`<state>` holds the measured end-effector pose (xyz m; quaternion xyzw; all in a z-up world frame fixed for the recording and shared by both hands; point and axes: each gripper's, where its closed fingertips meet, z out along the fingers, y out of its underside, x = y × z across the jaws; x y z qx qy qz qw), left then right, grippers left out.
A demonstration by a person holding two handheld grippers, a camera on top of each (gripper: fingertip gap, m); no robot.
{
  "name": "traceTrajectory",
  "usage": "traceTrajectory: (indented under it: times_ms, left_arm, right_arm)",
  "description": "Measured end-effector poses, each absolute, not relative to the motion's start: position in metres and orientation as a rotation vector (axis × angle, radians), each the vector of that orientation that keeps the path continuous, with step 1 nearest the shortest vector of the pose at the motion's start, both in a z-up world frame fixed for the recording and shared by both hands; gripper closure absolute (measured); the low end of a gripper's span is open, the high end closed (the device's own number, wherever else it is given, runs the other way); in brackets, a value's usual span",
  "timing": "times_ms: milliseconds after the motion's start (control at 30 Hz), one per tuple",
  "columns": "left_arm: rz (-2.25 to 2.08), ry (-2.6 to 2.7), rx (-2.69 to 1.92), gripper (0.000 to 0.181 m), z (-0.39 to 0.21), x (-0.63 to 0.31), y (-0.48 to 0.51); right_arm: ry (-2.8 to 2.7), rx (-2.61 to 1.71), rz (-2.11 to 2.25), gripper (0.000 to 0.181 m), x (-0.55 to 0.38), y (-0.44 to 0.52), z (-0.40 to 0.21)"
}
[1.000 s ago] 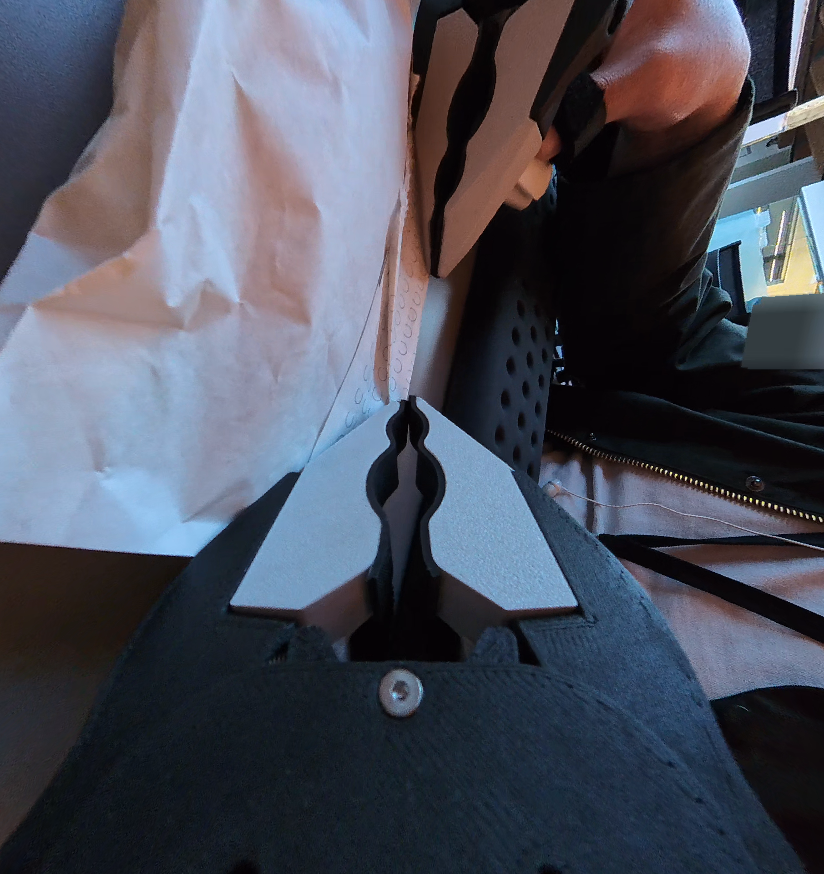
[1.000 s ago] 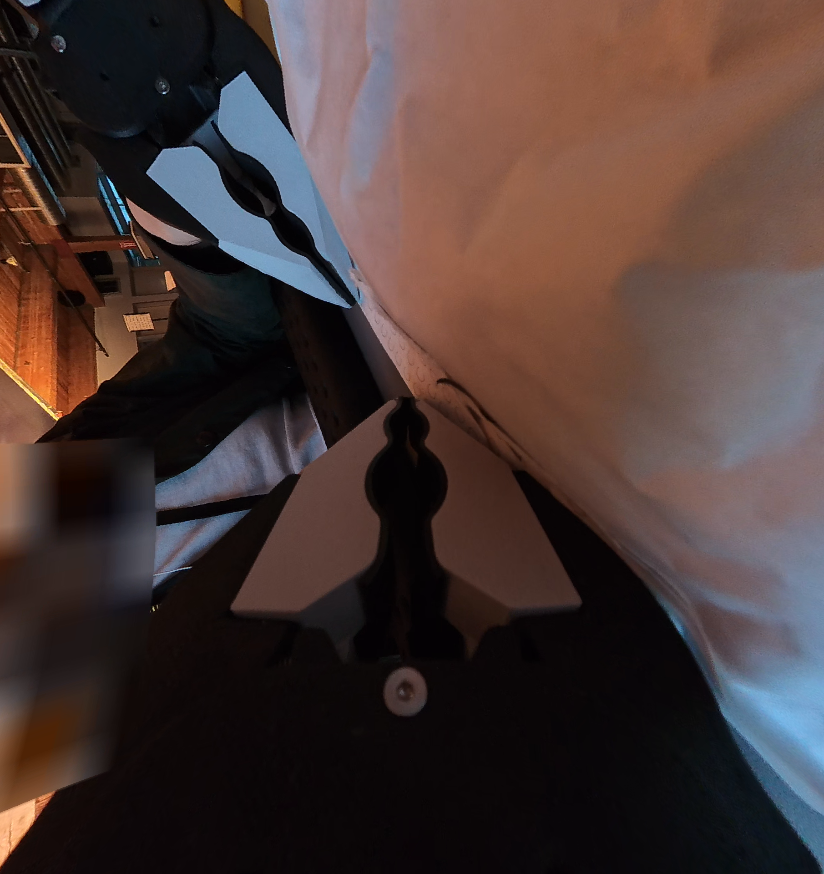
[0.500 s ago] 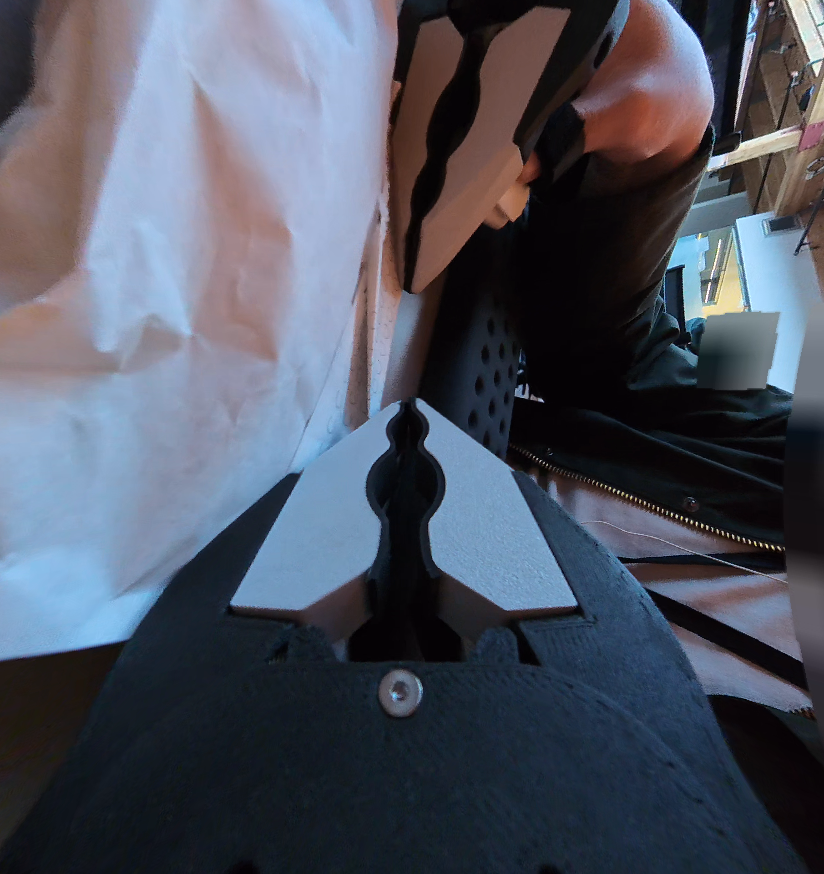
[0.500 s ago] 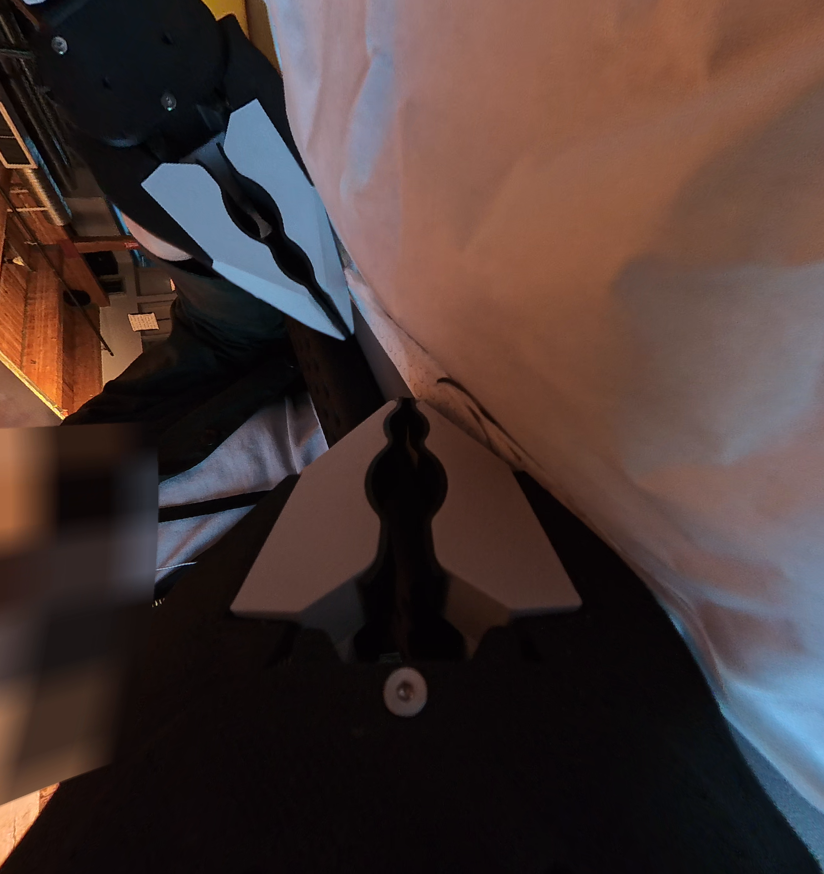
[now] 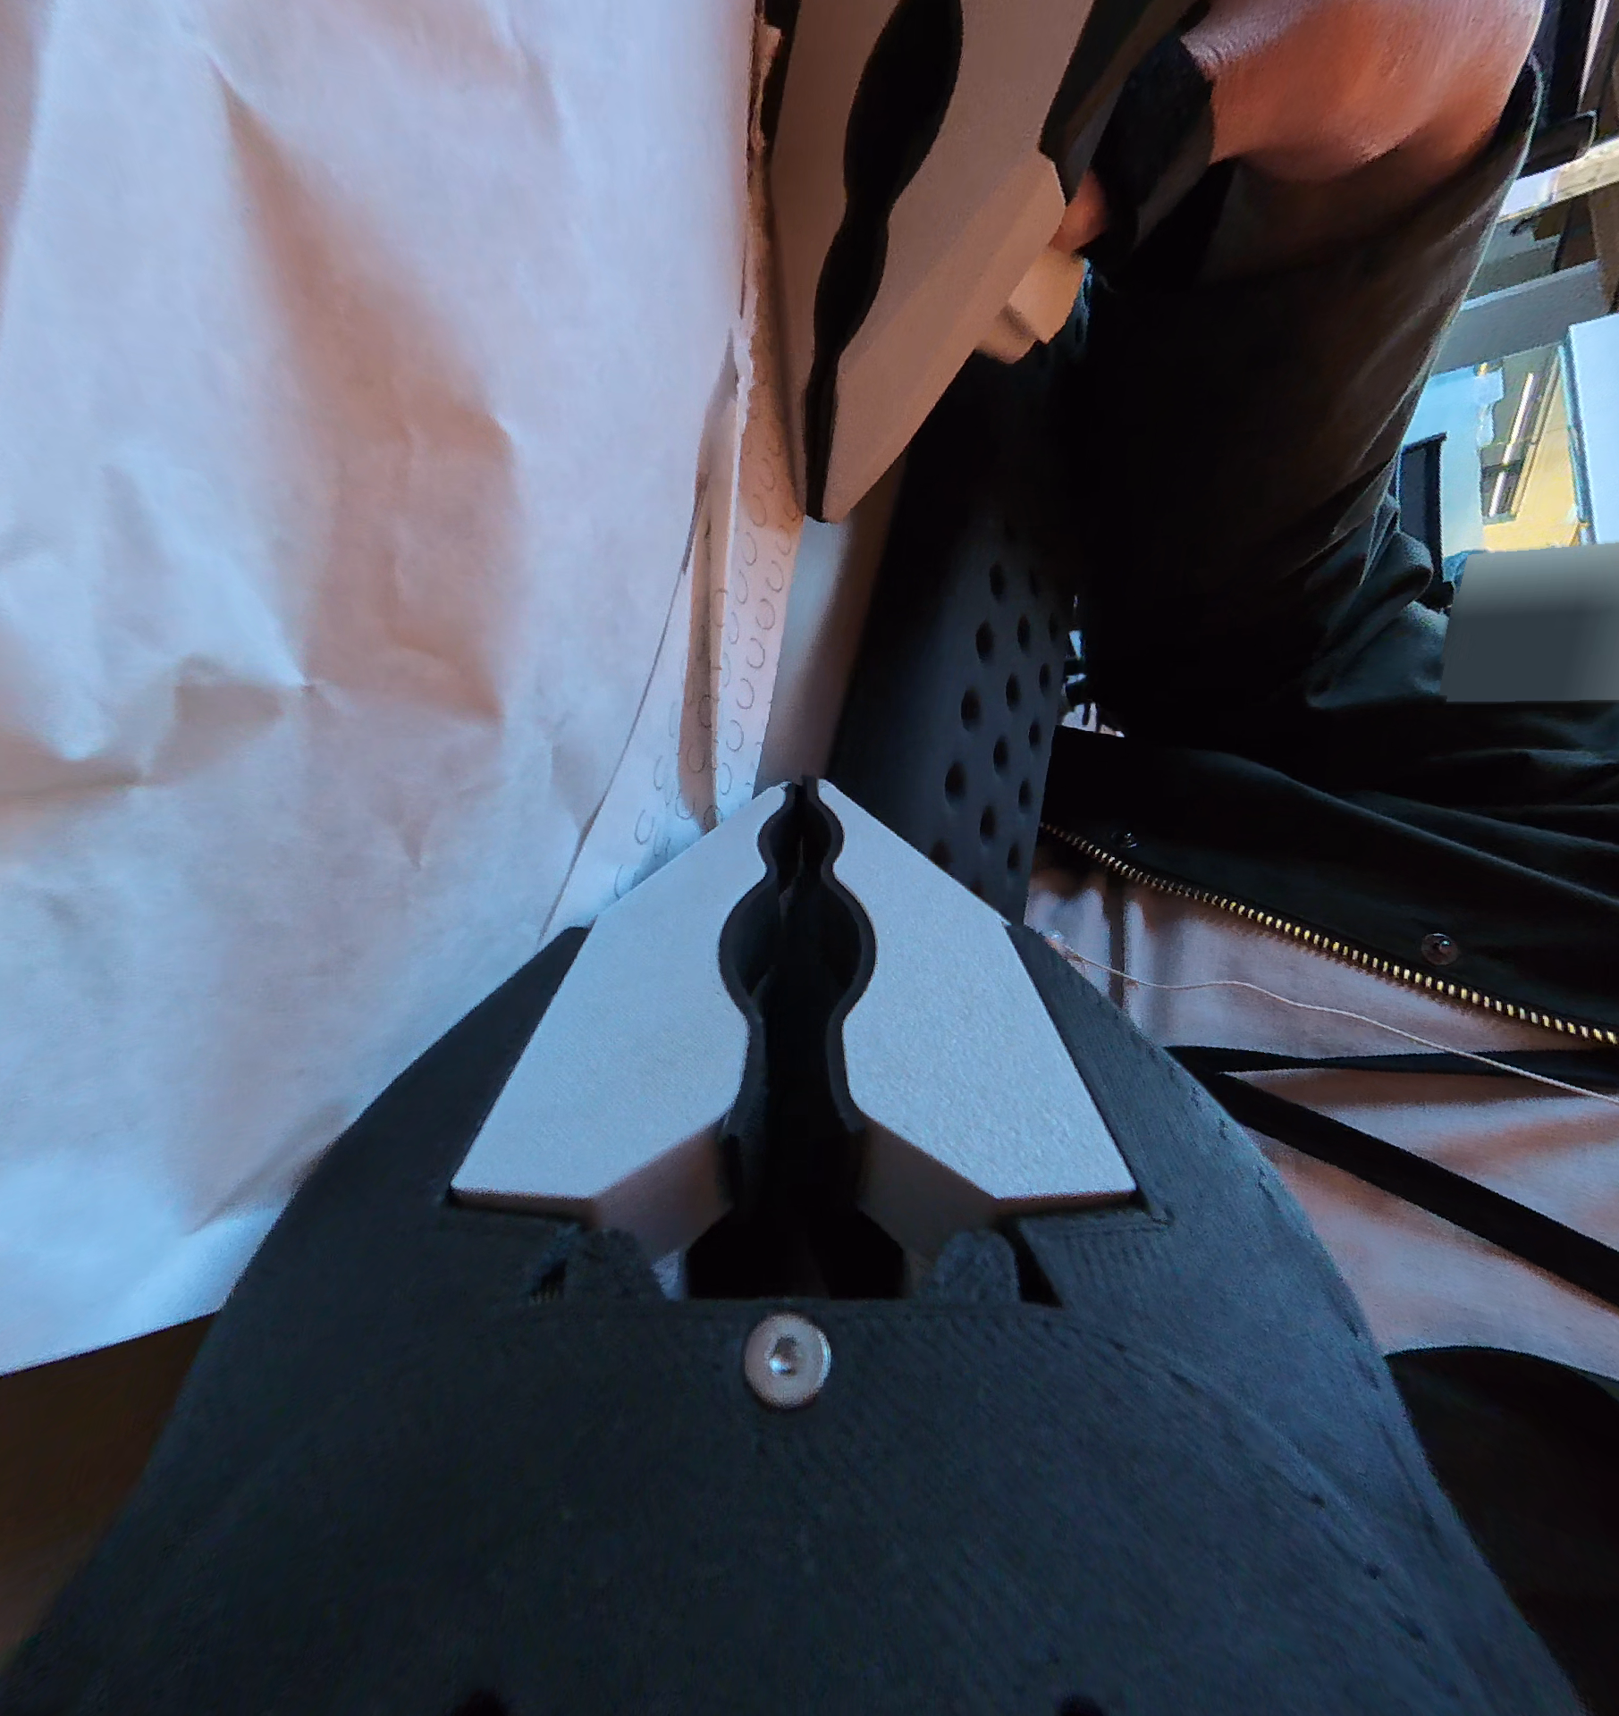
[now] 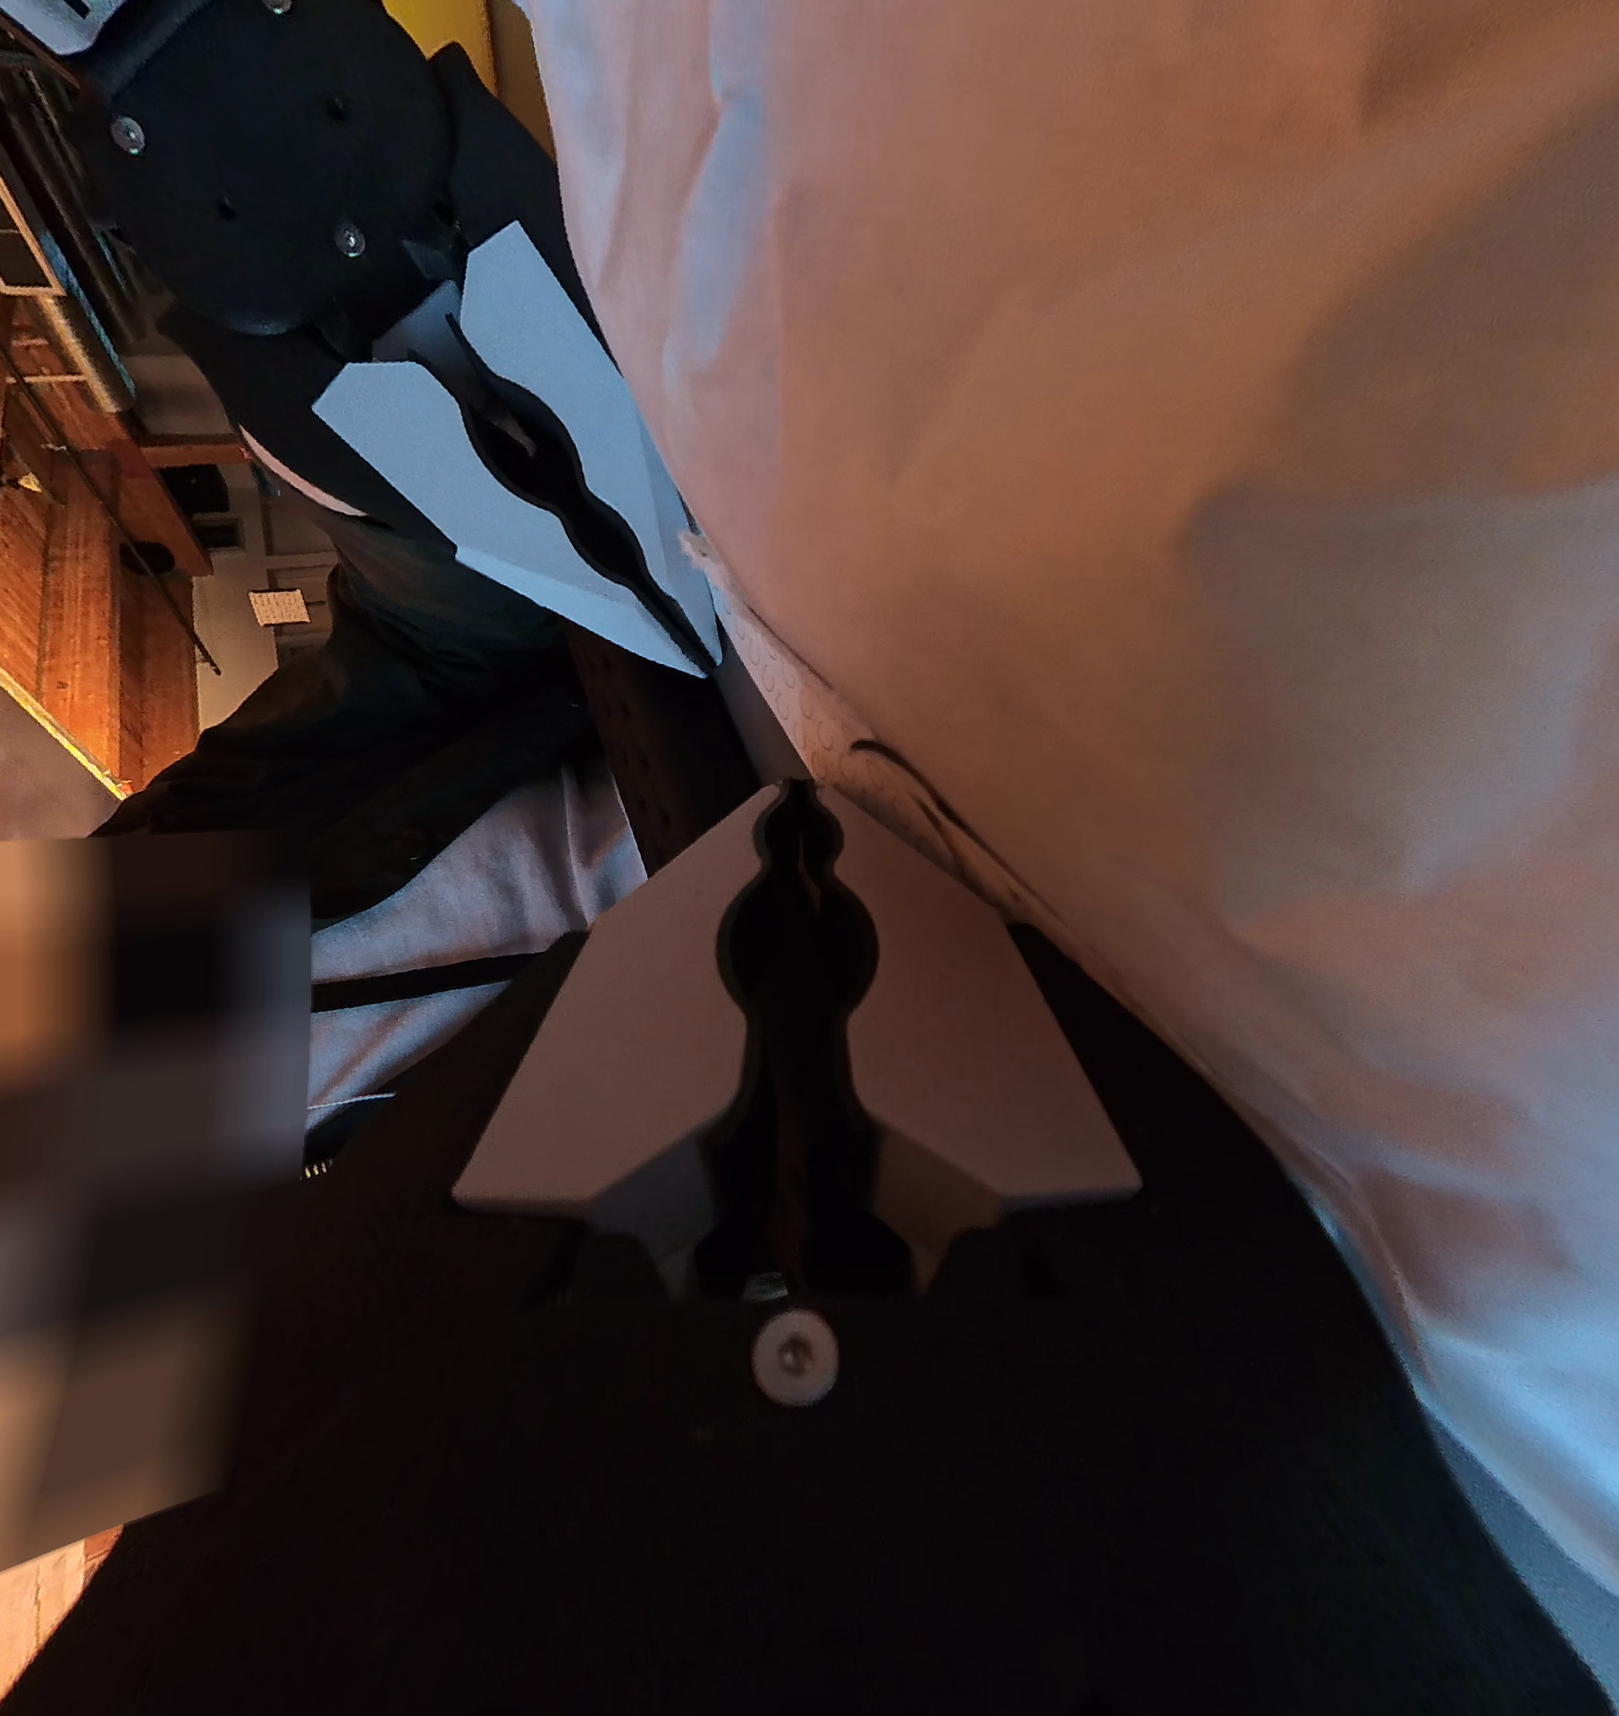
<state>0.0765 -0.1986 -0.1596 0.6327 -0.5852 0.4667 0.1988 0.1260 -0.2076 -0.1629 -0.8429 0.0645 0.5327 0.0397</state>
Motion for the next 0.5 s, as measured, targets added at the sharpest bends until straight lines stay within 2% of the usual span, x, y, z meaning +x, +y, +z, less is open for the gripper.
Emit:
traceTrajectory:
  times_ms: [500]
  left_arm:
    - [1.316,-1.661,1.783,0.181,-0.159,0.069,-0.187]
  right_arm:
    - [0.189,-2.586,1.632,0.181,0.128,-0.208,-0.163]
